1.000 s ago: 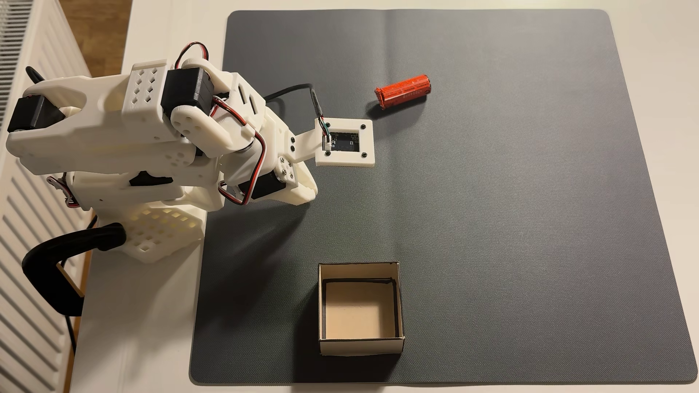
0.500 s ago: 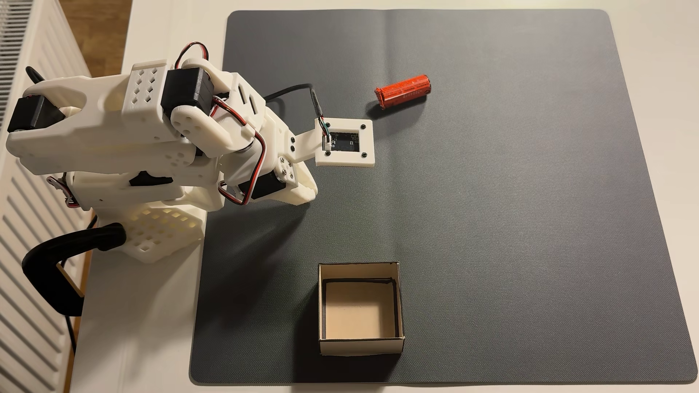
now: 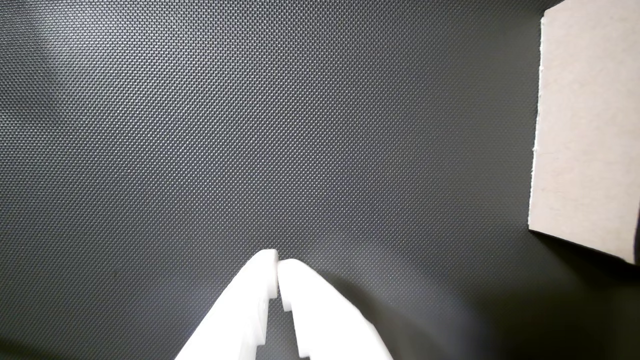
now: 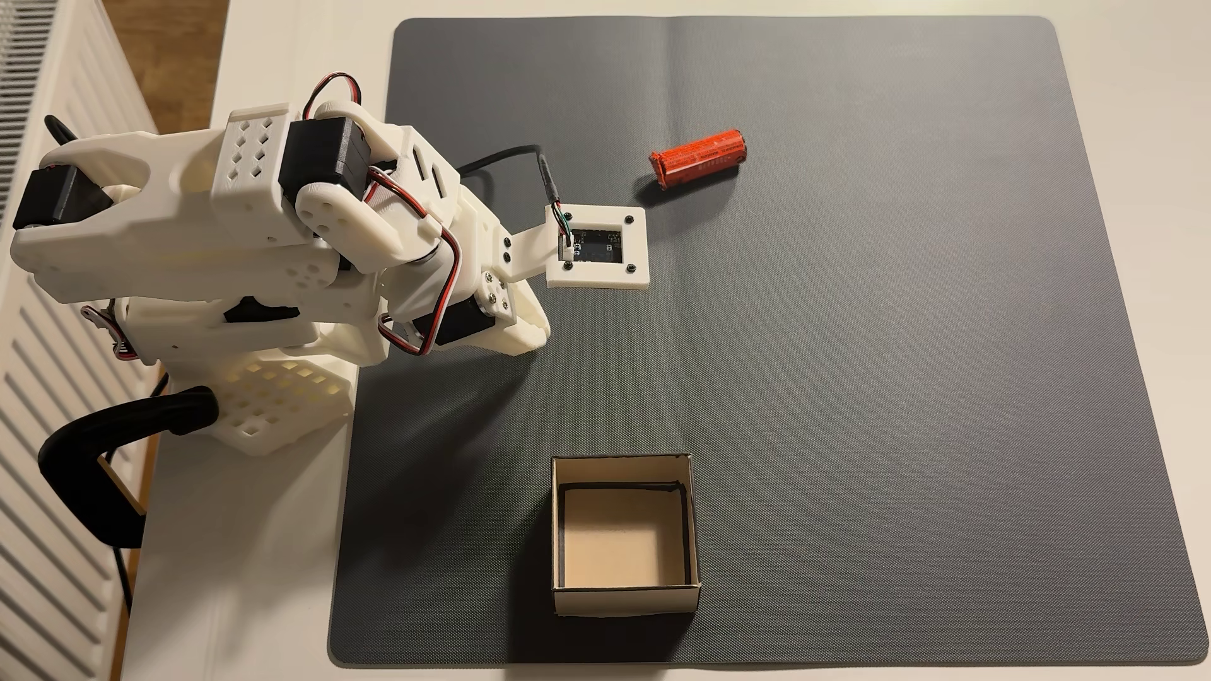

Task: Pick the red object and place it in the box

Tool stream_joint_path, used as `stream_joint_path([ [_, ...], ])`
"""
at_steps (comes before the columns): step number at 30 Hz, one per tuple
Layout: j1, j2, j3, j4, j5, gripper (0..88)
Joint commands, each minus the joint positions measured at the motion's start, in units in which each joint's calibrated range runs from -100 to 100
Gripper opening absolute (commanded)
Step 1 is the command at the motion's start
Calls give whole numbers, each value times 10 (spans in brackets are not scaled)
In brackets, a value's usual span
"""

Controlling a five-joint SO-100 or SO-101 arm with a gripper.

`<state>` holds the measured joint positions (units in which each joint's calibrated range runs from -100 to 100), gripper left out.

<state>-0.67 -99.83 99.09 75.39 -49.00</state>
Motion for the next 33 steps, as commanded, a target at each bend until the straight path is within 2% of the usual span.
stream_joint_path([
  [1,-3,7,7,8,1,6],
  [5,-3,7,7,4,-3,6],
  [8,-13,7,6,-44,1,6],
  [21,-212,6,-71,-308,-4,6],
  [27,-262,7,-24,-324,-84,6],
  [33,-272,8,-35,-323,-95,9],
])
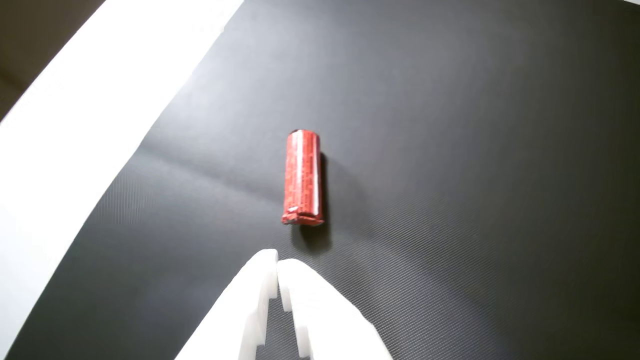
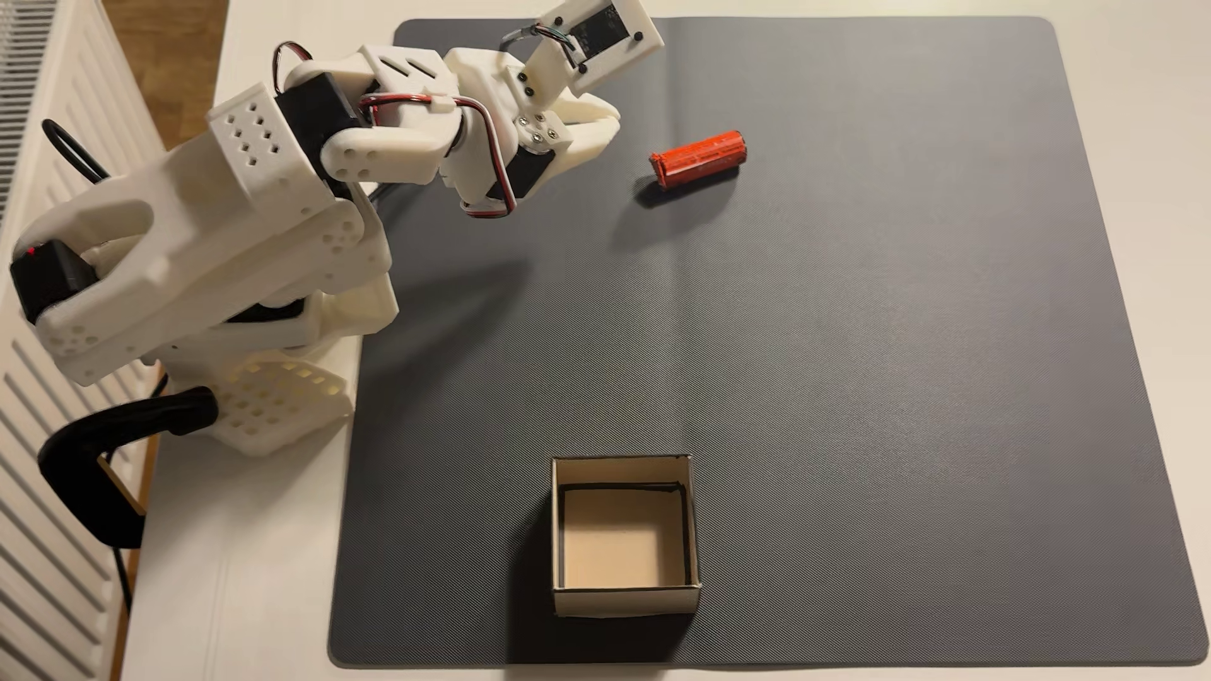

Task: Pick the red object and place it in the box

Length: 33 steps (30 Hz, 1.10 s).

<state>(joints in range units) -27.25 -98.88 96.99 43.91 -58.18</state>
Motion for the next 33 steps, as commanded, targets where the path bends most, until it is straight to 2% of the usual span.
stream_joint_path([
  [1,-4,-2,-23,-7,-3,9],
  [5,4,20,-57,22,-1,9],
  [10,1,149,-138,10,6,9],
  [16,4,360,-193,-125,27,21],
  [23,-1,567,-202,-323,24,143],
  [28,-9,709,-260,-380,24,172],
  [33,-25,791,-325,-388,24,195],
])
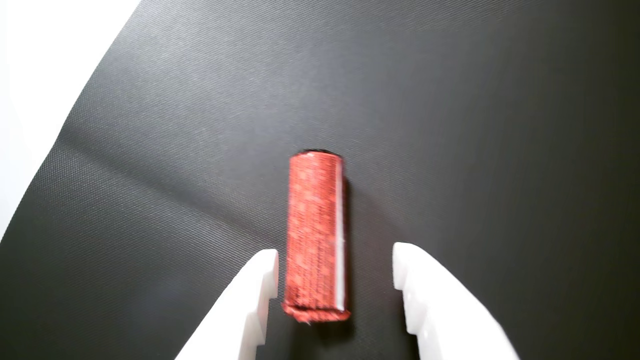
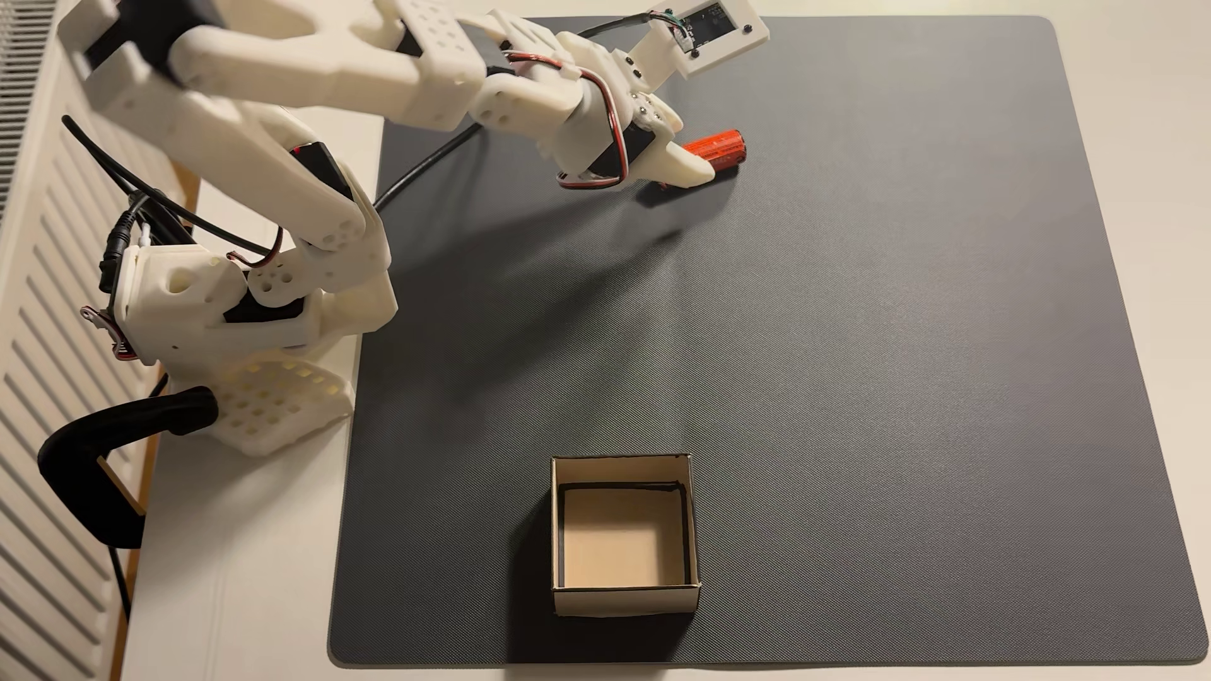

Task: Pick the red object and place it in the box

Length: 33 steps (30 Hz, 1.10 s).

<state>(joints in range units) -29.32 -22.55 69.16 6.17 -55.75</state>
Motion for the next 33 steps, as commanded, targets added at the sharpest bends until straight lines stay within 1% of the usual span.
stream_joint_path([
  [1,-7,36,-54,-10,-1,195],
  [18,-3,116,-73,-31,-1,193],
  [24,1,140,-67,-76,-1,194],
  [33,7,170,-73,-77,-1,194],
])
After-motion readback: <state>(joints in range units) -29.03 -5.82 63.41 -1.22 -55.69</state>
